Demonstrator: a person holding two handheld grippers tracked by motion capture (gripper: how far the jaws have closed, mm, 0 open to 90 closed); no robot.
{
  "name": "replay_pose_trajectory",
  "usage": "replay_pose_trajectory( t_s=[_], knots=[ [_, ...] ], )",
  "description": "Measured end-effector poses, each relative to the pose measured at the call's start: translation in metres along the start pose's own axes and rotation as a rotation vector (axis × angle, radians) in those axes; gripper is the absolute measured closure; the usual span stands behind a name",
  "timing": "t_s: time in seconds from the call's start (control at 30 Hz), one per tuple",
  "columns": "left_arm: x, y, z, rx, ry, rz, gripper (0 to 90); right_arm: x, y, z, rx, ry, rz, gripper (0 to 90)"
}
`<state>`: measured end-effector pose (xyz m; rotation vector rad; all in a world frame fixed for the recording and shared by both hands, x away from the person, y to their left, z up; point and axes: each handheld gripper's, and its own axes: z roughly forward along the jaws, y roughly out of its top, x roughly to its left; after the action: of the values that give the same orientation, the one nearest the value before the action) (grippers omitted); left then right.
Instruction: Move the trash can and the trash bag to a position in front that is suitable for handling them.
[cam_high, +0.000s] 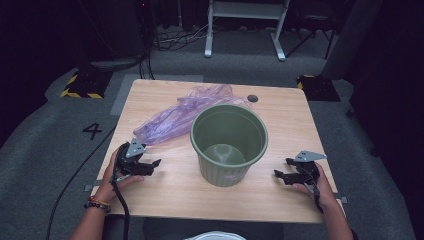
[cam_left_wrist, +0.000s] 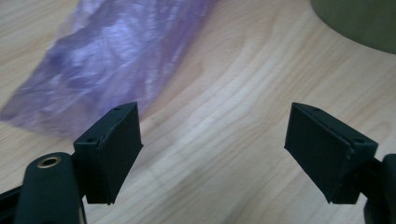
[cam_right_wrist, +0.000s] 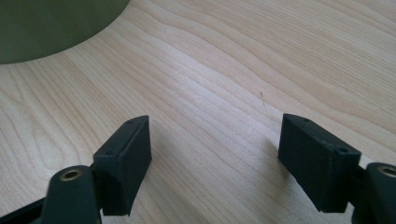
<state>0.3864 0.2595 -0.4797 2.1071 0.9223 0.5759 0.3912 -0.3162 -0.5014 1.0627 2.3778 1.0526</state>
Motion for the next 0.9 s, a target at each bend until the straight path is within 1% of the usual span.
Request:
replay_pose_trajectory(
  t_s=[0.03,0.1,0.17,0.2,0.23,0.33,0.37,0.4,0.43,0.47,0.5,0.53,0.57,0.6,0.63,0.67,0.7,0.73,0.77,0.8,0.83,0.9],
  knots=[
    [0.005,0.000,-0.002,-0.010,0.010,-0.016,18.9,0.000,0.000,0.000,-0.001,-0.001,0.001,25.5],
    [0.008,0.001,-0.004,-0.018,0.018,-0.017,18.9,0.000,0.000,0.000,-0.002,-0.003,0.002,25.4],
    [0.009,0.003,-0.004,-0.027,0.036,-0.004,18.9,0.000,-0.001,0.000,-0.009,-0.002,0.003,25.4],
    [0.009,0.003,-0.004,-0.027,0.036,-0.004,19.0,0.000,-0.001,0.000,-0.009,-0.002,0.003,25.4],
    [0.008,0.005,-0.002,-0.024,0.045,0.011,19.2,0.000,-0.002,0.000,-0.014,-0.001,0.002,25.4],
    [0.008,0.006,0.000,-0.026,0.054,0.017,20.8,0.000,-0.002,0.000,-0.015,-0.001,0.002,25.4],
    [0.012,0.010,-0.001,-0.029,0.040,-0.005,20.9,0.000,-0.002,0.000,-0.015,0.000,0.001,25.4],
    [0.012,0.010,-0.001,-0.029,0.040,-0.005,20.9,0.000,-0.002,0.000,-0.015,0.000,0.001,25.4],
    [0.017,0.015,-0.006,-0.065,0.062,-0.016,21.0,0.000,-0.002,0.000,-0.015,0.000,0.001,25.4],
    [0.020,0.017,-0.007,-0.078,0.064,-0.024,21.2,0.000,-0.002,0.000,-0.015,0.000,0.001,25.4],
    [0.023,0.020,-0.008,-0.083,0.056,-0.036,21.2,0.000,-0.002,0.000,-0.015,0.000,0.000,25.4],
    [0.024,0.023,-0.008,-0.087,0.059,-0.037,21.1,0.000,-0.002,0.000,-0.015,0.000,0.000,25.4],
    [0.025,0.025,-0.006,-0.084,0.064,-0.027,21.1,0.000,-0.002,0.000,-0.015,0.000,0.000,25.4],
    [0.025,0.025,-0.006,-0.084,0.064,-0.027,21.1,0.000,-0.002,0.000,-0.015,0.000,0.000,25.4],
    [0.028,0.029,-0.002,-0.075,0.069,-0.018,21.0,0.000,-0.002,0.000,-0.015,0.000,0.000,25.4],
    [0.031,0.032,0.000,-0.078,0.060,-0.029,21.1,0.000,-0.002,0.000,-0.015,0.000,0.000,25.4],
    [0.033,0.035,0.003,-0.087,0.062,-0.038,21.2,0.000,-0.002,0.000,-0.015,0.000,0.000,25.4],
    [0.033,0.035,0.003,-0.087,0.062,-0.038,21.7,0.000,-0.002,0.000,-0.015,0.000,0.000,25.4],
    [0.036,0.040,0.008,-0.080,0.073,-0.038,22.6,0.000,-0.002,0.000,-0.015,0.000,0.001,25.4],
    [0.037,0.042,0.011,-0.077,0.066,-0.047,22.2,0.000,-0.002,0.000,-0.015,0.000,0.000,25.4],
    [0.039,0.046,0.014,-0.075,0.081,-0.043,22.3,0.000,-0.002,0.000,-0.015,0.000,0.000,25.4],
    [0.040,0.048,0.020,-0.069,0.134,-0.022,24.8,0.000,-0.002,0.000,-0.015,0.000,0.000,25.4]
  ],
)
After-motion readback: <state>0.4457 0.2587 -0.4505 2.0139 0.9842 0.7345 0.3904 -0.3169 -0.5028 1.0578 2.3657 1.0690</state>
